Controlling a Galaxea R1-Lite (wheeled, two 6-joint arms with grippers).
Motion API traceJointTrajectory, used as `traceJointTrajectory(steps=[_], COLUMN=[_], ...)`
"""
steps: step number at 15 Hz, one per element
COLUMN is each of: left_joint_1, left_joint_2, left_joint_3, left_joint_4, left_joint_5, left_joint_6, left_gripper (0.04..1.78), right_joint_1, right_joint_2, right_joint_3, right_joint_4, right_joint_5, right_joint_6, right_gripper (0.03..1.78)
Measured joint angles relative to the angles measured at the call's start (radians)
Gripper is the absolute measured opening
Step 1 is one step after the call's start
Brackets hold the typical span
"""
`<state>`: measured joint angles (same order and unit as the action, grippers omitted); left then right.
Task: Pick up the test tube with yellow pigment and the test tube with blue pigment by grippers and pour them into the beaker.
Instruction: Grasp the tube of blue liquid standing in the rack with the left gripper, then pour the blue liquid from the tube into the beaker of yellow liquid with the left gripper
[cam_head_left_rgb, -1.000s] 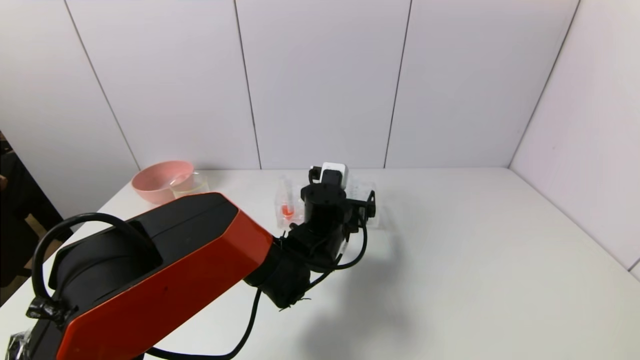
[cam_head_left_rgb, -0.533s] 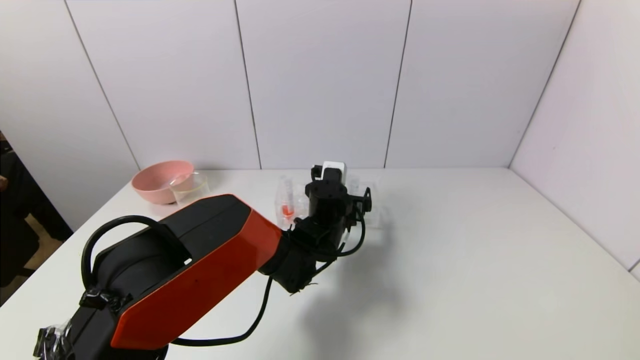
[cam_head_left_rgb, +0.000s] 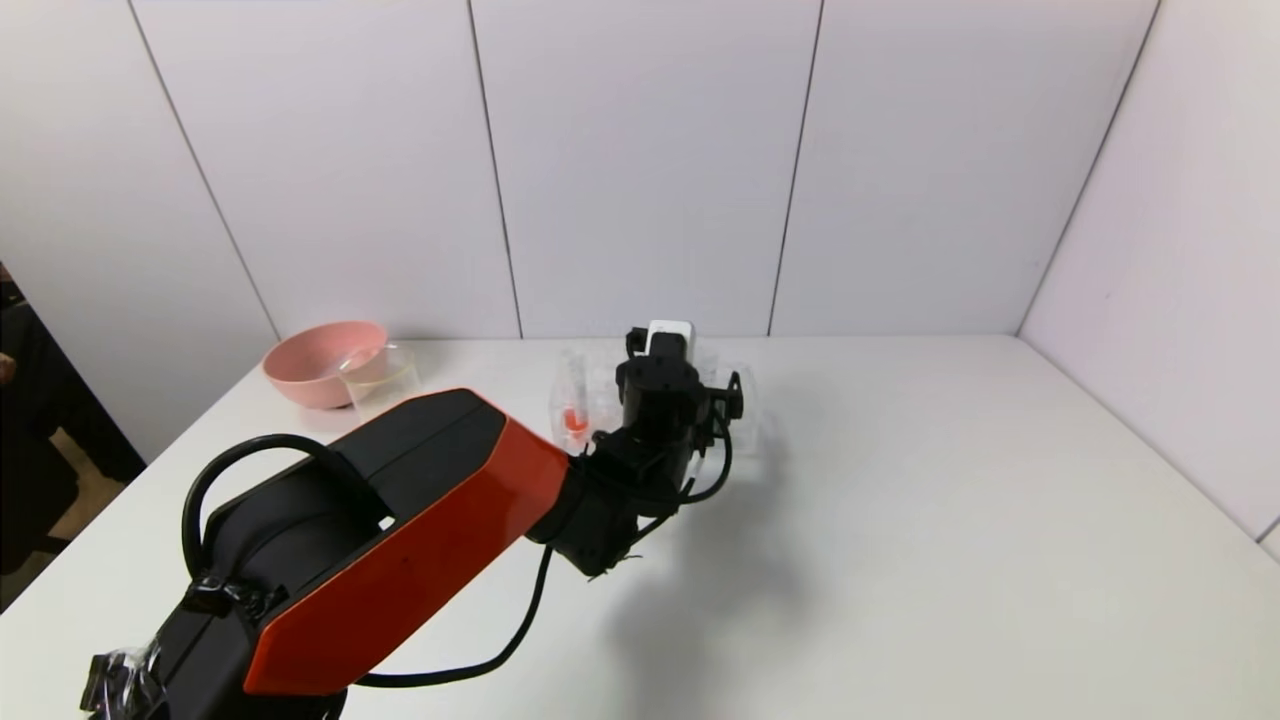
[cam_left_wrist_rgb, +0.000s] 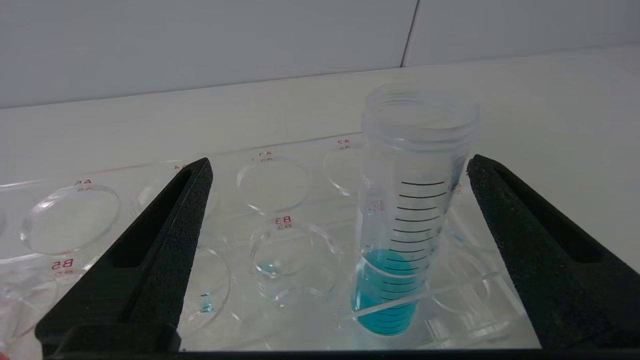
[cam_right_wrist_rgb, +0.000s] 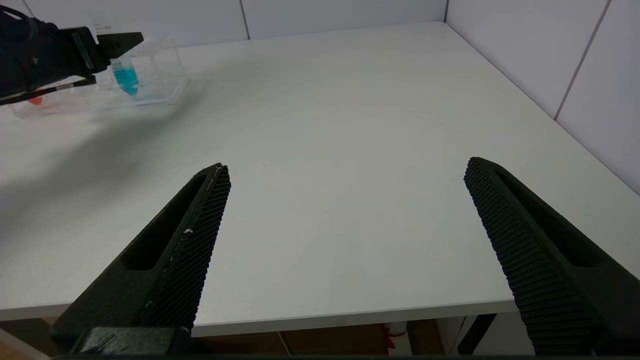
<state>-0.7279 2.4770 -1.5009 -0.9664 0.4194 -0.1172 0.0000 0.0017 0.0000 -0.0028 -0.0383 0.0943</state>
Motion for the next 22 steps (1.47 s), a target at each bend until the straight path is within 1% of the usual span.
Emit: traceJointTrajectory(steps=[2, 4, 6, 10, 11, 12, 22], left_joint_1=[0.001, -0.001, -0.001, -0.004, -0.003, -0.003, -0.003], left_joint_2=[0.003, 0.006, 0.006, 0.004, 0.003, 0.002, -0.051], left_joint_3=[-0.007, -0.011, -0.013, -0.014, -0.013, -0.013, -0.014], left_joint_4=[0.001, 0.001, 0.001, 0.001, 0.001, 0.002, 0.068], left_joint_5=[0.003, 0.003, 0.003, -0.003, -0.002, -0.002, 0.004], left_joint_6=[0.001, 0.001, 0.001, 0.001, 0.001, 0.0, 0.001], left_gripper=[1.71, 1.54, 1.27, 0.55, 0.47, 0.45, 0.45], right_joint_1=[0.0, 0.0, 0.0, 0.0, 0.0, 0.0, 0.0], right_joint_2=[0.0, 0.0, 0.0, 0.0, 0.0, 0.0, 0.0], right_joint_3=[0.0, 0.0, 0.0, 0.0, 0.0, 0.0, 0.0], right_joint_4=[0.0, 0.0, 0.0, 0.0, 0.0, 0.0, 0.0], right_joint_5=[0.0, 0.0, 0.0, 0.0, 0.0, 0.0, 0.0], right_joint_6=[0.0, 0.0, 0.0, 0.0, 0.0, 0.0, 0.0], right_gripper=[1.71, 1.71, 1.71, 1.71, 1.71, 1.71, 1.71])
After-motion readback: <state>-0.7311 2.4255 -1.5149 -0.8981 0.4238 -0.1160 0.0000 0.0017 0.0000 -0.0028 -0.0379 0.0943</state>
